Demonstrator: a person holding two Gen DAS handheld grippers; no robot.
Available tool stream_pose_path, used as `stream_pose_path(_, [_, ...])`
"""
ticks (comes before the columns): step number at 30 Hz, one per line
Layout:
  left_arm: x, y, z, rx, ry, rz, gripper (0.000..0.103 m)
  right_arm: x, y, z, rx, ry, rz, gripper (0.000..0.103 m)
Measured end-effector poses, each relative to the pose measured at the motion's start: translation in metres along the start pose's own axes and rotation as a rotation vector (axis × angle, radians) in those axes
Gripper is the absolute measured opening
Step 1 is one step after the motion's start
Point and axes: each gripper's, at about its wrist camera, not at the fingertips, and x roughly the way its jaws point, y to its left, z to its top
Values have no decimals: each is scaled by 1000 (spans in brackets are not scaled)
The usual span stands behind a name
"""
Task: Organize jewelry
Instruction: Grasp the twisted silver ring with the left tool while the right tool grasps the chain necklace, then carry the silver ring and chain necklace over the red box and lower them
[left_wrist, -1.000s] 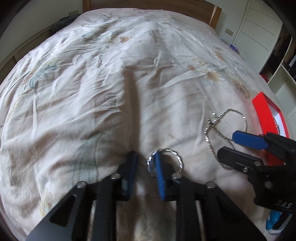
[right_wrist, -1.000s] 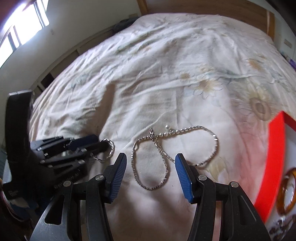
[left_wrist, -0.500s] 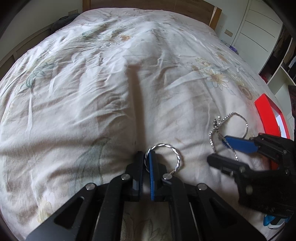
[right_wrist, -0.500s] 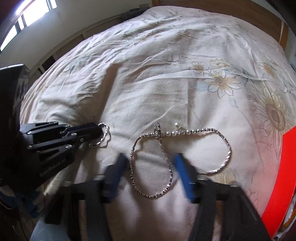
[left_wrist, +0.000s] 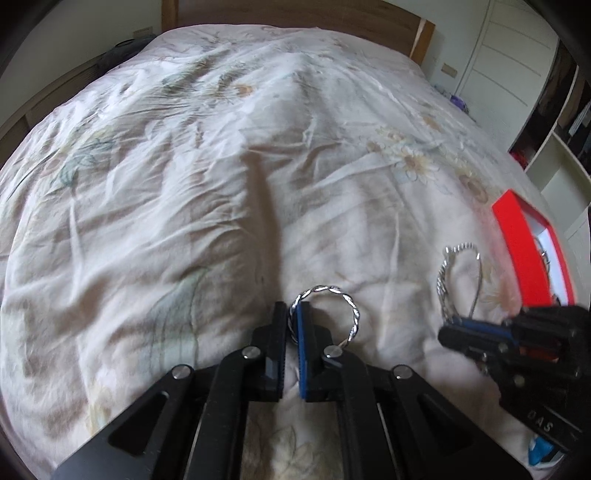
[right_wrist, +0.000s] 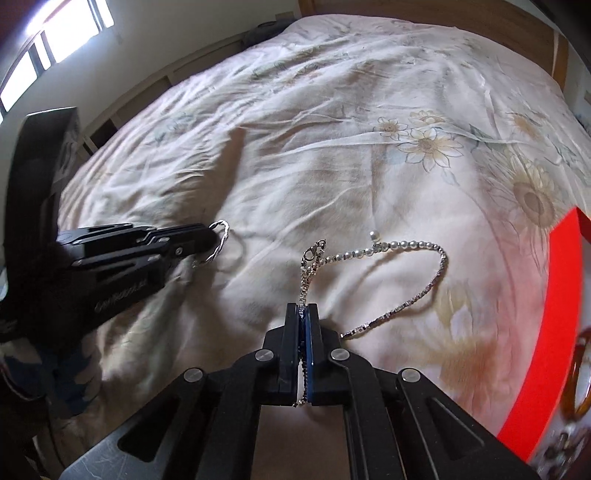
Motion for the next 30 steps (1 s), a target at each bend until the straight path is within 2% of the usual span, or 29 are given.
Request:
stream_pose_path(13, [-67, -2, -20, -70, -50, -48, 4, -76, 37, -32, 43, -76, 44, 3])
stream_pose_path(23, [-140, -12, -44, -78, -126, -81, 4, -139, 67, -62, 42, -136, 19, 3])
stream_pose_path(30, [-179, -28, -62, -72, -158, -100, 4, -181, 73, -88, 49, -188, -7, 3])
